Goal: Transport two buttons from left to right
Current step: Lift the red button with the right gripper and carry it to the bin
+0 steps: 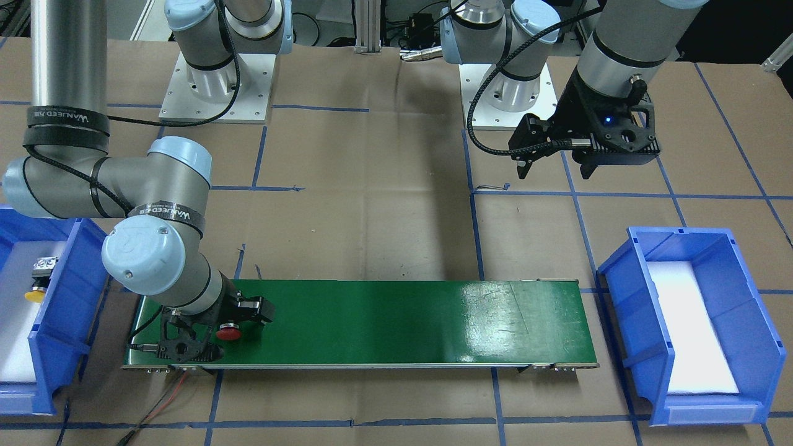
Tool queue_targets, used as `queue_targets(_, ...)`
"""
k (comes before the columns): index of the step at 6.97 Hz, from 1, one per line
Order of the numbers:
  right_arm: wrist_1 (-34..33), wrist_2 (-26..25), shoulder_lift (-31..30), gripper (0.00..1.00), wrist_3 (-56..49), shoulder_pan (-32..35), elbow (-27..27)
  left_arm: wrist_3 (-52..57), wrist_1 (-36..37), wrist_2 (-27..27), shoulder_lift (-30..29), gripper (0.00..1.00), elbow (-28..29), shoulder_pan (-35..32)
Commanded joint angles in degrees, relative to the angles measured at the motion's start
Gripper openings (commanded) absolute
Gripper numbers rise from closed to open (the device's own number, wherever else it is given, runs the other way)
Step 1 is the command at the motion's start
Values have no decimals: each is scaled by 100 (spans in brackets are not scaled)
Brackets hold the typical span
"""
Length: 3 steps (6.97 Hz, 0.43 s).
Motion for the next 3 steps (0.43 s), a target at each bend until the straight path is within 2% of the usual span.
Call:
queue_targets(1,37,-60,-34,19,-152,-2,-33,0,0,0,-9,100,17,1)
queue_targets(2,299,-78,-95,7,-205,-28,-15,0,0,0,0,100,18,1)
queue_targets(3,702,-113,-218,4,-266,-63,-15,0,0,0,-9,100,18,1)
